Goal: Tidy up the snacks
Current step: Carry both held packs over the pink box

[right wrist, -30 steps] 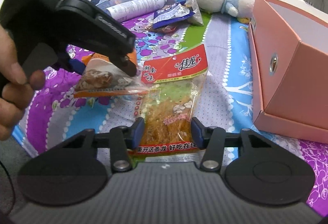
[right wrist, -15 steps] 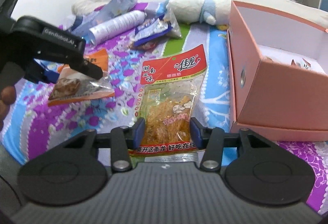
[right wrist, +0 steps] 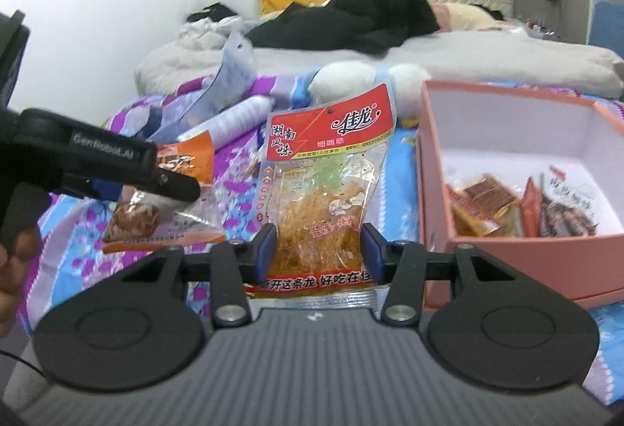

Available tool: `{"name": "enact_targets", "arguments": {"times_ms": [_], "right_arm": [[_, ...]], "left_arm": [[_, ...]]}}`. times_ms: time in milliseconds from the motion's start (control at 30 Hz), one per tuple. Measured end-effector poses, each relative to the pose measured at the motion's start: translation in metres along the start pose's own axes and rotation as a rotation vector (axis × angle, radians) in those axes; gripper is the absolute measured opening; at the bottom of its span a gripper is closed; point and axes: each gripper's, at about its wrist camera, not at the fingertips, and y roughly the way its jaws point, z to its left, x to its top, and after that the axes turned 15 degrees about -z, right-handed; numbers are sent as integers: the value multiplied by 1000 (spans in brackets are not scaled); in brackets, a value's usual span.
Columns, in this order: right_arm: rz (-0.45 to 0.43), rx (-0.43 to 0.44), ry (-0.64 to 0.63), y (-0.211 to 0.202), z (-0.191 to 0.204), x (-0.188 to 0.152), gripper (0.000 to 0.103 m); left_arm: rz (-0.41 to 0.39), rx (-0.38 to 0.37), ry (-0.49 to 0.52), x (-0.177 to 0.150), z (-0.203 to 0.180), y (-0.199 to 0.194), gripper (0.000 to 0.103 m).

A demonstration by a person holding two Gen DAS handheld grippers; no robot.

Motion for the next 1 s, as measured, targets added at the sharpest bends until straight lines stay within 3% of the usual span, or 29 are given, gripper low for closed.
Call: {"name": "enact_targets", "arguments": {"times_ms": [567,1000], "right_arm": [[-70,-151,19,-53,-45,35,50],[-36,-289,101,-55,-110,31,50]], "left_arm": [[-56,-200,101,25,-98,-24,71],[19,-312,175,26,-181,24,70]]}}
